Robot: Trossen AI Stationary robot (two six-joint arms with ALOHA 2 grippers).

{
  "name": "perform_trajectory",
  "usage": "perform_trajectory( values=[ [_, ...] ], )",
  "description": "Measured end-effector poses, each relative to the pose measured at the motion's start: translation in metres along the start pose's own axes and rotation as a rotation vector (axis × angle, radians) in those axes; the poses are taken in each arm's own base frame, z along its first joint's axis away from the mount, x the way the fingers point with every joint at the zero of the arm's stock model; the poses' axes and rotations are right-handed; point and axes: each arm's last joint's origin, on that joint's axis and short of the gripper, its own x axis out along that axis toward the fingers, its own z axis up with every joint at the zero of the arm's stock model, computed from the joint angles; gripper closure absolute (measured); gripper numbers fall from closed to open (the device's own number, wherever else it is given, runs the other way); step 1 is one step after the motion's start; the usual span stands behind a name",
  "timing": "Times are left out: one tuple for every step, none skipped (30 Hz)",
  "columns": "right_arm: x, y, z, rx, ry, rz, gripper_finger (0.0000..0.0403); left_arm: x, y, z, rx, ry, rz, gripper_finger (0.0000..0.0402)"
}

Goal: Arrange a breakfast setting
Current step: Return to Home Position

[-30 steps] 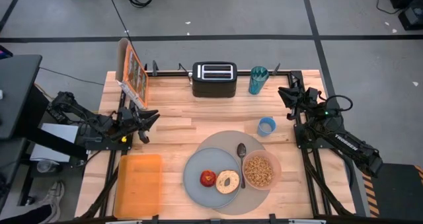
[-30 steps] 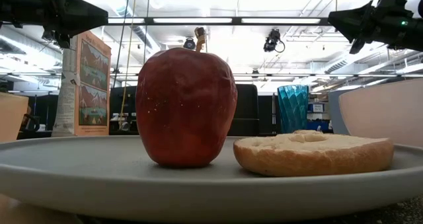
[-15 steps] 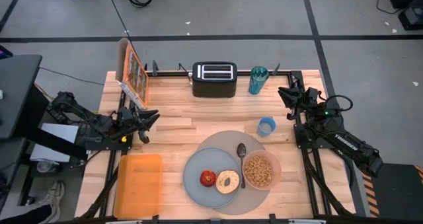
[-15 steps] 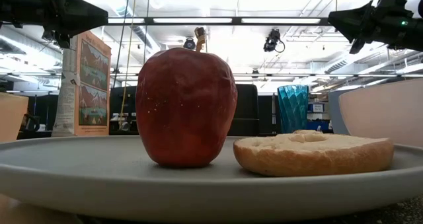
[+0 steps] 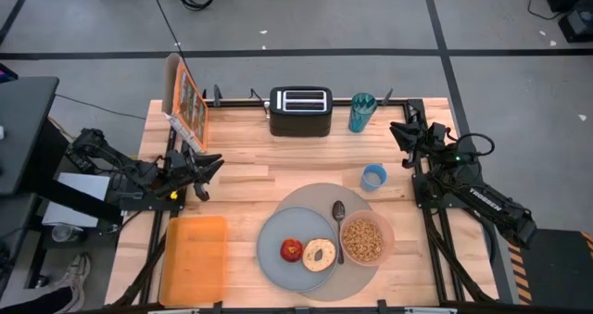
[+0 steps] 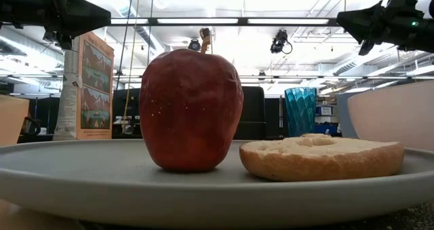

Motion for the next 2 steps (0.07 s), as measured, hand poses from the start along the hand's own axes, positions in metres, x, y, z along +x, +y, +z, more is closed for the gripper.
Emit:
perform_trajectory(
  values=[
    [0.0,0.0,0.0,0.0,0.0,0.0,0.0325,0.0,0.0,0.0,0.0,0.0,0.0,0.0301],
    [0.0,0.0,0.0,0.0,0.0,0.0,0.0325,0.0,0.0,0.0,0.0,0.0,0.0,0.0301]
  ],
)
